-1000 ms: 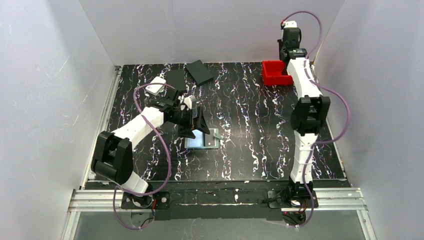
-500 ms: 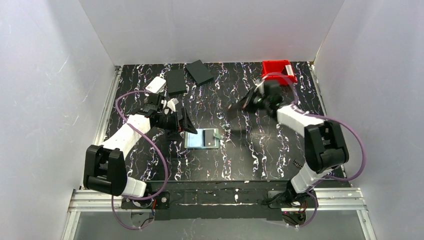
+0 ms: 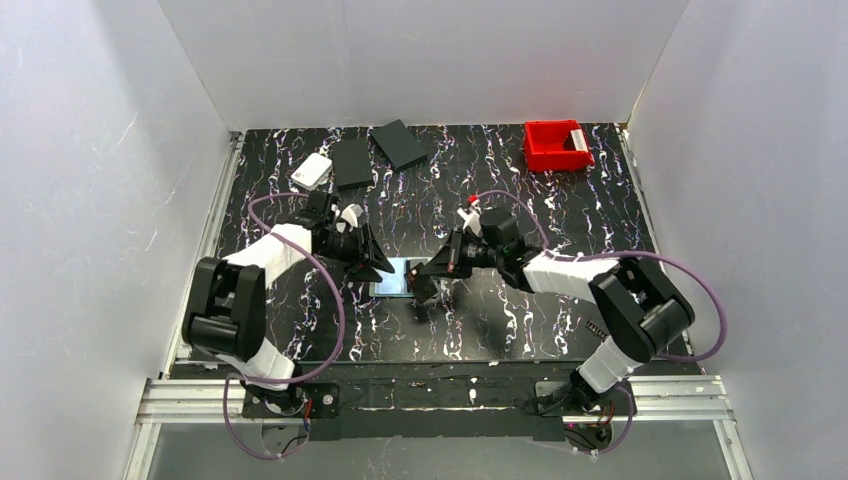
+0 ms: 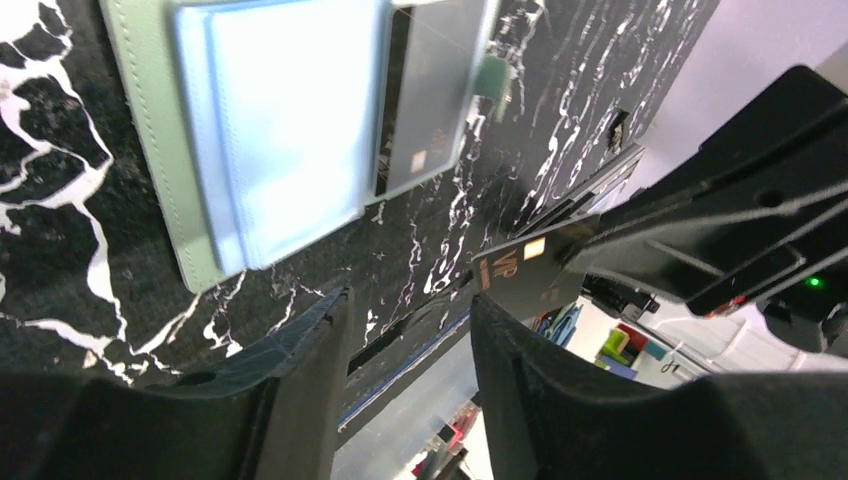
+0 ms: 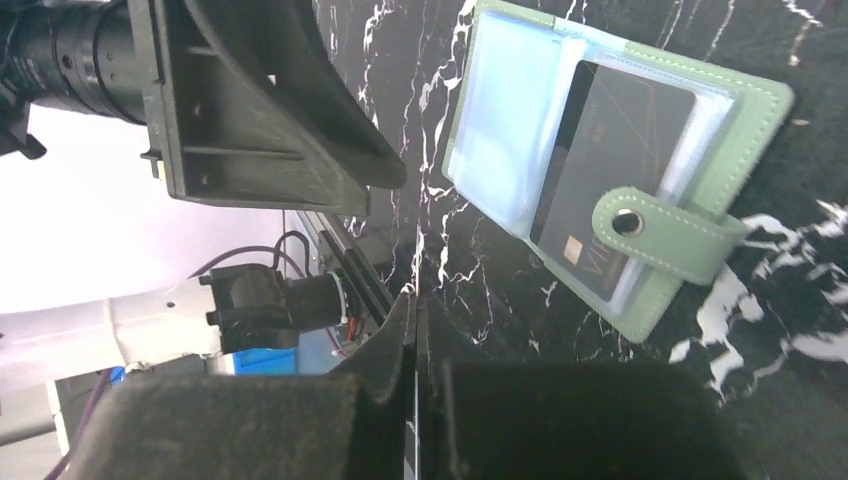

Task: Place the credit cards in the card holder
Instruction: Insert the credit card into the card holder.

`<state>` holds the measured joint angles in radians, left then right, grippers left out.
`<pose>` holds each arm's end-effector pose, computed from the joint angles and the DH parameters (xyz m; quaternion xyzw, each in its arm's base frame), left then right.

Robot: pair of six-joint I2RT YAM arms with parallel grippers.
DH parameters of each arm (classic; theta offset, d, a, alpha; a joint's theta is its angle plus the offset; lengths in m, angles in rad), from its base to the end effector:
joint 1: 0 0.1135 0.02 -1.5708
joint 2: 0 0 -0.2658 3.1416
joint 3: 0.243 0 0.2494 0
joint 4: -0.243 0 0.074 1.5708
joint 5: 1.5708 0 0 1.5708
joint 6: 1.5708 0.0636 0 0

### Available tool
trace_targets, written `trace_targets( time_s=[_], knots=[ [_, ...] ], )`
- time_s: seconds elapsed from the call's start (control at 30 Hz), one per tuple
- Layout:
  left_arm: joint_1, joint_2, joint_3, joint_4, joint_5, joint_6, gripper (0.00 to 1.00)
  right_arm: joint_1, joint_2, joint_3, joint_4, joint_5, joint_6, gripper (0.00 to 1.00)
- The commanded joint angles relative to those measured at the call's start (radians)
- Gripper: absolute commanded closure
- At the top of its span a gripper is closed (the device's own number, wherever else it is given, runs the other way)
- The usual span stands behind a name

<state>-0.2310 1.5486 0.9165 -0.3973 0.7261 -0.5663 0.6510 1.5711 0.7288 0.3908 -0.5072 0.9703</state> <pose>0.2897 -0.1115 0.1804 -0.0567 0.9040 -0.4124 0.0975 0.2538 0.2322 0.1821 -0.0011 0.8311 0.5189 0.2000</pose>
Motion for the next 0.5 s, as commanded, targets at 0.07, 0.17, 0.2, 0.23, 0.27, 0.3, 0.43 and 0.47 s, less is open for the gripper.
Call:
trace_targets(
  time_s=[0.07, 0.17, 0.2, 0.23, 0.27, 0.3, 0.43, 0.47],
  knots=[
    [0.000, 0.087, 0.051, 0.014, 0.022, 0.023, 0.61, 0.018, 0.152, 0.066, 0.188, -0.006, -0.025, 0.99],
    [-0.001, 0.132, 0.065, 0.008, 0.009, 0.041, 0.65, 0.016, 0.214, 0.091, 0.187, -0.007, -0.054, 0.99],
    [0.000, 0.145, 0.067, 0.008, 0.007, 0.045, 0.66, 0.016, 0.230, 0.098, 0.189, -0.008, -0.062, 0.99],
    [0.000, 0.157, 0.067, 0.009, 0.003, 0.048, 0.67, 0.015, 0.243, 0.101, 0.197, -0.011, -0.067, 0.99],
    [0.000, 0.164, 0.067, 0.009, -0.003, 0.052, 0.67, 0.014, 0.252, 0.106, 0.201, -0.014, -0.074, 0.99],
    [-0.001, 0.170, 0.064, 0.008, -0.009, 0.057, 0.68, 0.010, 0.260, 0.110, 0.194, -0.014, -0.084, 0.99],
    [0.000, 0.193, 0.061, -0.007, -0.039, 0.076, 0.70, -0.013, 0.287, 0.116, 0.200, -0.024, -0.087, 0.99],
    [-0.001, 0.197, 0.060, -0.008, -0.043, 0.077, 0.71, -0.017, 0.293, 0.118, 0.201, -0.026, -0.088, 0.99]
  ],
)
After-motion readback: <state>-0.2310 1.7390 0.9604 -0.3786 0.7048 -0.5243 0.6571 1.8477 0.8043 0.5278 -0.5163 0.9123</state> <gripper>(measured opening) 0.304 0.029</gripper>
